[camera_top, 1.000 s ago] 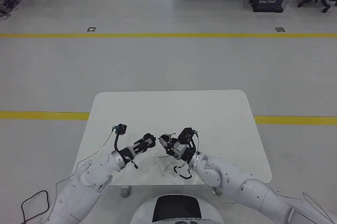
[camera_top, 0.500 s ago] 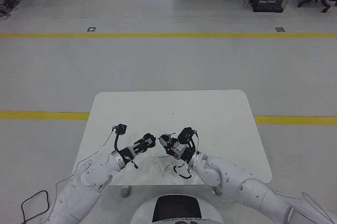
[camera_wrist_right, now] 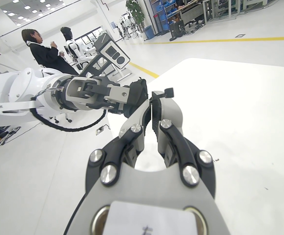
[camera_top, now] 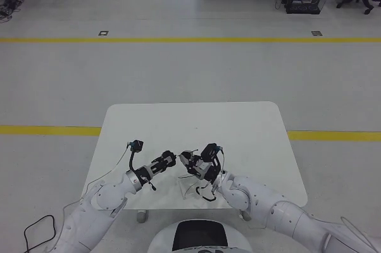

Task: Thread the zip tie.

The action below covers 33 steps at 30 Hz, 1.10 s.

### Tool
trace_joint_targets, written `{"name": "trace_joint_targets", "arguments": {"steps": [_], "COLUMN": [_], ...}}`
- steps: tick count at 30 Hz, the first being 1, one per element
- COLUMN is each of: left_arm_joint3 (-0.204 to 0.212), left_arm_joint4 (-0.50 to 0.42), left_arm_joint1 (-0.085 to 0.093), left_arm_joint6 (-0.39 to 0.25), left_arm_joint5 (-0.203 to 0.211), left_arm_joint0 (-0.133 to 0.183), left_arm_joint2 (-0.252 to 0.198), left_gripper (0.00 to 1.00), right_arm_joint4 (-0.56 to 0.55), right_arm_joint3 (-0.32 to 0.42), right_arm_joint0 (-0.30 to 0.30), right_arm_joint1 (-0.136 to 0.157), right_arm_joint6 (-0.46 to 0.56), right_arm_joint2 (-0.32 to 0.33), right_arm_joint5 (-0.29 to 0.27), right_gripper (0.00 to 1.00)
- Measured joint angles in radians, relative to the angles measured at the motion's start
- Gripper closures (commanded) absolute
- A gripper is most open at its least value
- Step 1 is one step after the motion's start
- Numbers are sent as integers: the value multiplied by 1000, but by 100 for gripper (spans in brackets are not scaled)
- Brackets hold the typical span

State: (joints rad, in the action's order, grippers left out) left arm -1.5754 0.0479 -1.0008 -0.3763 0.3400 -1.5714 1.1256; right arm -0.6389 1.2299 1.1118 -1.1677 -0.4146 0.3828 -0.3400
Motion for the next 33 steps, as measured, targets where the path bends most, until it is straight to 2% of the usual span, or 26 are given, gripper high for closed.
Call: {"name": "trace_joint_targets", "arguments": {"steps": [19, 33], "left_arm_joint3": [0, 0], "left_arm_joint4": [0, 0], "left_arm_joint1": [0, 0], "left_arm_joint6": [0, 0], "left_arm_joint5": [0, 0], "left_arm_joint0": [0, 0], "left_arm_joint2": [0, 0], "left_gripper": [100, 100], "right_arm_joint4": [5, 0], "right_arm_joint3": [-20, -13], "right_arm_joint0": [-16, -12], "right_arm_joint1": [-10, -6], "right_arm_joint6": [-12, -10], "right_arm_joint2": [-18, -16], "right_arm_joint5": [0, 0], "right_gripper": [100, 100]}}
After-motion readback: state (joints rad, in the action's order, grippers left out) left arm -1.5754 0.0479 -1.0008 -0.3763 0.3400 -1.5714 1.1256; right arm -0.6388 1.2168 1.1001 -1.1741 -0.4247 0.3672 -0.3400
